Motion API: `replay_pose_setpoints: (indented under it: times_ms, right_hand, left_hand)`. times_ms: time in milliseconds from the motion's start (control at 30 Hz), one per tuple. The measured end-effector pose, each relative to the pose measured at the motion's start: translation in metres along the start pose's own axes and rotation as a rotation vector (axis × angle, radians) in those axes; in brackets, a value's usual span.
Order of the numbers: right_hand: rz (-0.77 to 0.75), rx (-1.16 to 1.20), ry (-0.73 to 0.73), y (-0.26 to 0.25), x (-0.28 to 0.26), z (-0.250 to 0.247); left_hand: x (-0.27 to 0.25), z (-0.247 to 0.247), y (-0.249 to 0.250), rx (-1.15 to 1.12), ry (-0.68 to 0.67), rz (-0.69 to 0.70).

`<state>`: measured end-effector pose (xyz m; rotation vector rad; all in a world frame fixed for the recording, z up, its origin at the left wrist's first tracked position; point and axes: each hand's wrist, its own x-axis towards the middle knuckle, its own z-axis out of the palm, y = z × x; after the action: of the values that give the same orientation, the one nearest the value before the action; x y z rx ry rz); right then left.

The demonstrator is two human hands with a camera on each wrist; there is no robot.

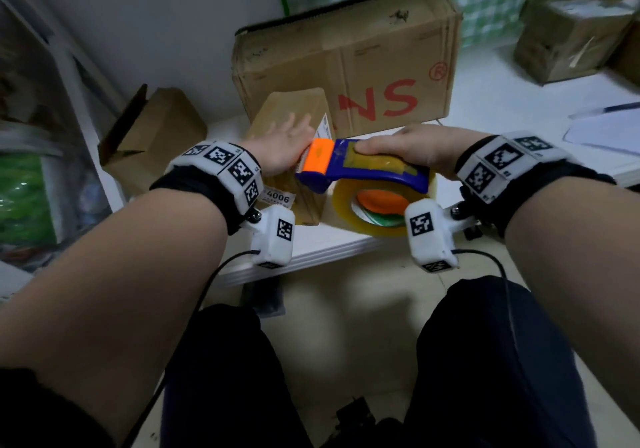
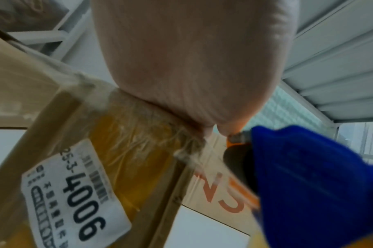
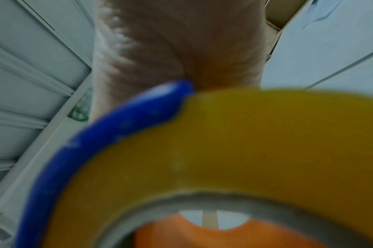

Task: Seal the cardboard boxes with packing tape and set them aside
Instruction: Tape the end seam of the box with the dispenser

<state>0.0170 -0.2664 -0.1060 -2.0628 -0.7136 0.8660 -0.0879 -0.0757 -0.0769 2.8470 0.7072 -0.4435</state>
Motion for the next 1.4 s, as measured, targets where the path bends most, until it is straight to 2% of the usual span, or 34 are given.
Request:
replay_pose_setpoints:
  times_ms: [67, 167, 333, 500, 667, 833, 1167, 1400]
  right_hand:
    - [0.018, 0.130, -0.079, 0.001, -0.006, -0.003]
    - [0.027, 0.160, -0.149, 0.005, -0.011, -0.010]
    - [0.073, 0.146, -0.098, 0.014, -0.027, -0.027]
    - [0.096, 0.004, -0.047, -0.003, -0.022, -0.018]
    - [0.167, 0.025, -0.128, -0.024, -0.011, -0.005]
    - [0.190, 0.005, -0.229, -0.040, -0.002, 0.003]
    - [0.240, -0.106, -0.114, -0.038, 0.011, 0.004]
    - [0.206, -0.331, -0.021, -0.053, 0.012, -0.007]
  left_hand:
    - [-0.002, -0.002, 0.002, -0.017, -0.009, -0.001]
    - [-0.003, -0.002, 0.002, -0.020, -0.029, -0.014]
    - [-0.001, -0.002, 0.002, 0.055, -0.062, -0.011]
    - [-0.003, -0.003, 0.005, 0.065, -0.075, -0.019]
    - [-0.001, -0.008, 0.005, 0.016, -0.092, -0.036]
    - [0.003, -0.002, 0.002, 0.013, -0.052, -0.030]
    - [0.004, 0.003, 0.000, 0.088, 0.000, -0.022]
    - [0.003, 0.006, 0.001, 0.110, 0.022, -0.013]
